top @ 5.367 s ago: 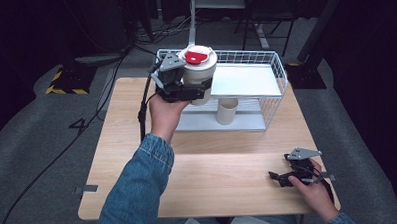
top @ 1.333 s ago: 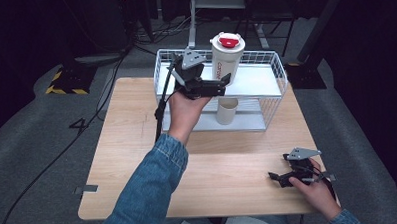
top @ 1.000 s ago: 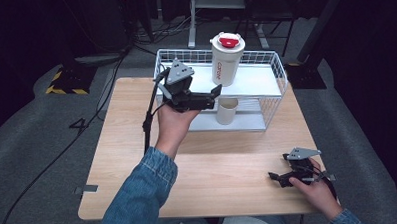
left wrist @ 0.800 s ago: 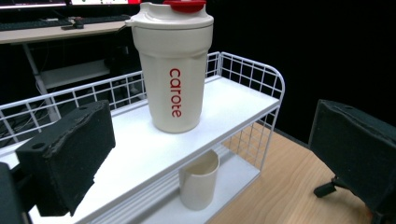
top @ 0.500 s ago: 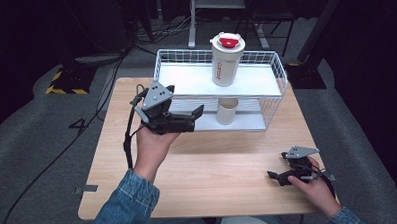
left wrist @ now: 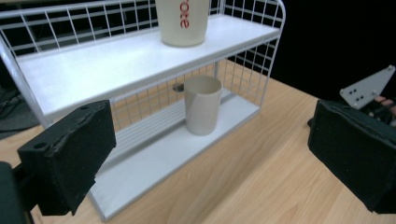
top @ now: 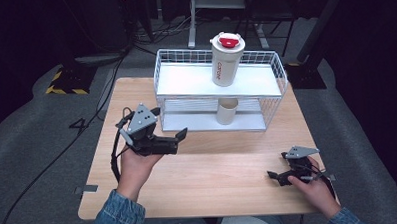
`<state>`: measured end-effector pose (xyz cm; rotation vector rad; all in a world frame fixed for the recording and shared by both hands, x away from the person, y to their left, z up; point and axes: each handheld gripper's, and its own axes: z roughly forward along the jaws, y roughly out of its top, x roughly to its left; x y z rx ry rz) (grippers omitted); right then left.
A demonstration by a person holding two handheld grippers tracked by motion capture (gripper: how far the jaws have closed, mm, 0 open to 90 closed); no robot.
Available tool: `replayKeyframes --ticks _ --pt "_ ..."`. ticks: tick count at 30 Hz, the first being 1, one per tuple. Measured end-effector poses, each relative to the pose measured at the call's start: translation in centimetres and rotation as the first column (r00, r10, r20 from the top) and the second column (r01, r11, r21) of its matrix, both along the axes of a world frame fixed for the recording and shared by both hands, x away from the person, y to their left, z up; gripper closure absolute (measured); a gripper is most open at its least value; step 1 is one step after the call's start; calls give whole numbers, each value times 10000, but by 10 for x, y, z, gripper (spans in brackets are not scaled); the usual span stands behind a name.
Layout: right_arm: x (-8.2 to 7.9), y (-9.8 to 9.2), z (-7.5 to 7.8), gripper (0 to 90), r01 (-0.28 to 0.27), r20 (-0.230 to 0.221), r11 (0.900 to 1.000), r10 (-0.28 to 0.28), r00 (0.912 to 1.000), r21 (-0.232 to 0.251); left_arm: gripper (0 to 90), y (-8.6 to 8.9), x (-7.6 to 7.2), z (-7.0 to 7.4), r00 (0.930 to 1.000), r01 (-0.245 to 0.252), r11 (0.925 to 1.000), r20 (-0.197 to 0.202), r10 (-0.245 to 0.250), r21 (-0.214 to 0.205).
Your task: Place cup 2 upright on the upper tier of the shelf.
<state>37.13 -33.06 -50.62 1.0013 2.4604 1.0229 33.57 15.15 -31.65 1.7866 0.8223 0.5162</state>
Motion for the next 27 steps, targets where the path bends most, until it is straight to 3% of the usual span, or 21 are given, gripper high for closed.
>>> replayKeyframes --ticks 9,17,22,26,27 --pt "0 0 0 1 1 -2 10000 -1 10000 1 16 8 -12 -34 9988 -186 9978 -449 215 642" --pt "0 0 0 1 2 -2 10000 -2 10000 1 17 11 -18 -58 9958 -246 9953 -858 327 937" --pt "0 0 0 1 4 2 10000 -4 10000 2 18 15 -23 -80 9911 -142 9916 -1298 311 1287" --pt "0 0 0 1 5 6 10000 -5 10000 3 18 17 -23 -93 9869 -209 9918 -1559 406 1259" --pt "0 0 0 1 5 4 10000 -5 10000 3 18 17 -23 -101 9831 -245 9928 -1776 452 1170"
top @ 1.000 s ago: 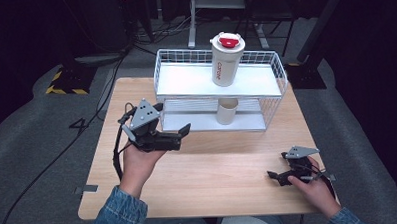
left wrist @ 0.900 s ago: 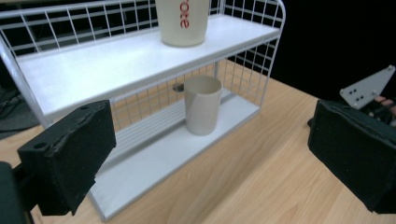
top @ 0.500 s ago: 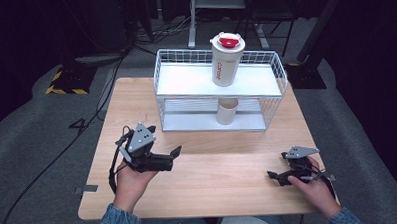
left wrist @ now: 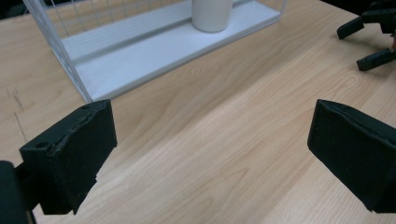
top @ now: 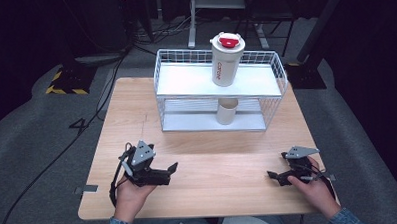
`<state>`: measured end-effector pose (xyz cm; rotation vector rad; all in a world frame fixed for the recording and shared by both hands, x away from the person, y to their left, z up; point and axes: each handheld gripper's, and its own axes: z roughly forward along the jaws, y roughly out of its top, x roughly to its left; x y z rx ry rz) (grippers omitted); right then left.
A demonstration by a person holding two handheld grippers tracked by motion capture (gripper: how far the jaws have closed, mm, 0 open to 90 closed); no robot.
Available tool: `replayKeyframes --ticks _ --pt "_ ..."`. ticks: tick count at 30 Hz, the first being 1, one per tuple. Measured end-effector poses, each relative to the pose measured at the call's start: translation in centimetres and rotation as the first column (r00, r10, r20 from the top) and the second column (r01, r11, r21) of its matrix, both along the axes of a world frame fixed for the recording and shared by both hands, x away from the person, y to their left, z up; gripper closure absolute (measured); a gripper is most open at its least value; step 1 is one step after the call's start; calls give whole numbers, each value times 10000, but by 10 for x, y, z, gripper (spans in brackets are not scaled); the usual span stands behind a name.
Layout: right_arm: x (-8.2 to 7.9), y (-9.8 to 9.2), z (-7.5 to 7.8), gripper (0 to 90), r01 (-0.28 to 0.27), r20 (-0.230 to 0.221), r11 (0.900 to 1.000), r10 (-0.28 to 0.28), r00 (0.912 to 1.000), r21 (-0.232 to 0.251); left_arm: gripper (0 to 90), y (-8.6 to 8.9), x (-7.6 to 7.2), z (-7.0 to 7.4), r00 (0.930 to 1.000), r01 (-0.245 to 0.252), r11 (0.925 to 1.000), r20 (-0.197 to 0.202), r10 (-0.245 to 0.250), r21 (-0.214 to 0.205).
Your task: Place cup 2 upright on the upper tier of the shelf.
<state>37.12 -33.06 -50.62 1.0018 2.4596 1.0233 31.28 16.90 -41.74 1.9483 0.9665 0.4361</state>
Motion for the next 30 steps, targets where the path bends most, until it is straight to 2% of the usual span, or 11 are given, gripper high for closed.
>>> replayKeyframes --ticks 1,7,10,11,12,19,21,26,30 --pt "0 0 0 1 0 0 10000 0 10000 0 19 0 0 0 10000 0 10000 0 0 0" --pt "0 0 0 1 -1 1 10000 1 10000 0 20 1 2 -22 9976 -101 9995 -680 122 308" --pt "0 0 0 2 1 2 10000 -1 10000 0 20 0 2 -27 9965 -155 9986 -815 197 515" --pt "0 0 0 1 0 2 10000 0 10000 1 22 -2 2 -33 9957 -165 9963 -894 241 838" --pt "0 0 0 1 -1 1 10000 1 10000 1 22 -3 3 -36 9951 -119 9954 -967 211 949" --pt "0 0 0 1 0 0 10000 0 10000 2 25 -9 3 -54 9880 -23 9918 -1532 221 1279" --pt "0 0 0 1 -2 0 10000 2 10000 2 26 -12 4 -63 9872 138 9858 -1592 132 1673" --pt "0 0 0 2 -2 0 10000 2 10000 2 27 -19 5 -74 9808 257 9813 -1945 121 1907" --pt "0 0 0 1 -1 1 10000 1 10000 1 27 -21 6 -79 9787 324 9787 -2051 102 2029"
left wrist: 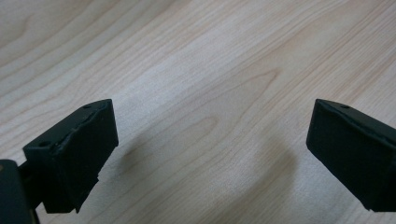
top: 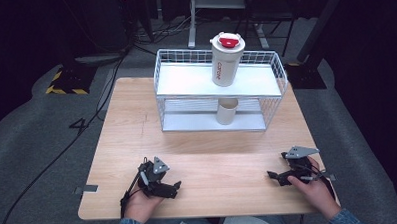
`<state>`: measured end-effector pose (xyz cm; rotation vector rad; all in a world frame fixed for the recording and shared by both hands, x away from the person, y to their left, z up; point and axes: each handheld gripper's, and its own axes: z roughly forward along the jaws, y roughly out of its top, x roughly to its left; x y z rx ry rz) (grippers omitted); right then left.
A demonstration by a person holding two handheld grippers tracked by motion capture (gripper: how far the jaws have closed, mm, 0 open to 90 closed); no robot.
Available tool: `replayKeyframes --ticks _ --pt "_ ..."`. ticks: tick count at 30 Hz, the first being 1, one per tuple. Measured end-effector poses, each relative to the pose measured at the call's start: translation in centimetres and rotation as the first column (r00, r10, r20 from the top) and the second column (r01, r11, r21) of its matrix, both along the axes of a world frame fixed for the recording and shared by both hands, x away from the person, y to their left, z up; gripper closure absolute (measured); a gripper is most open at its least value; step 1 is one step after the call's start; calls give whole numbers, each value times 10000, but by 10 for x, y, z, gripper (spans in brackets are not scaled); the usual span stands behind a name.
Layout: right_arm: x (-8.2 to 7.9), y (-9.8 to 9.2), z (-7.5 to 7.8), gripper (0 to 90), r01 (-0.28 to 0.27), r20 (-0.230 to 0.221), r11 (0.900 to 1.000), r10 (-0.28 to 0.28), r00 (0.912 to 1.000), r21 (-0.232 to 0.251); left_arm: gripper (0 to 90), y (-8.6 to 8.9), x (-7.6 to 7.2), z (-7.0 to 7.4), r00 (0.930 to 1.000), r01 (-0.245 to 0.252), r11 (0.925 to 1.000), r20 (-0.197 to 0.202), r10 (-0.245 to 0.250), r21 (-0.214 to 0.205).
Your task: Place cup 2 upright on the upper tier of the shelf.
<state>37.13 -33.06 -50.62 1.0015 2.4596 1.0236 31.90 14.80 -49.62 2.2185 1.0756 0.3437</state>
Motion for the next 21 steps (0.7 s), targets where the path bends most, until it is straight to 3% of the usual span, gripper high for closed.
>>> replayKeyframes --ticks 3,8,11,21 --pt "0 0 0 1 -1 1 10000 1 10000 0 27 -2 2 -3 9999 -15 9996 -123 19 296" --pt "0 0 0 1 1 -1 10000 -1 10000 0 20 -1 3 -5 9999 -89 9996 -71 91 263" --pt "0 0 0 1 0 -1 10000 0 10000 1 0 2 4 -9 9988 -400 9992 275 399 46" --pt "0 0 0 2 0 -2 10000 0 10000 -4 1 2 6 -9 9985 -467 9989 276 466 33"
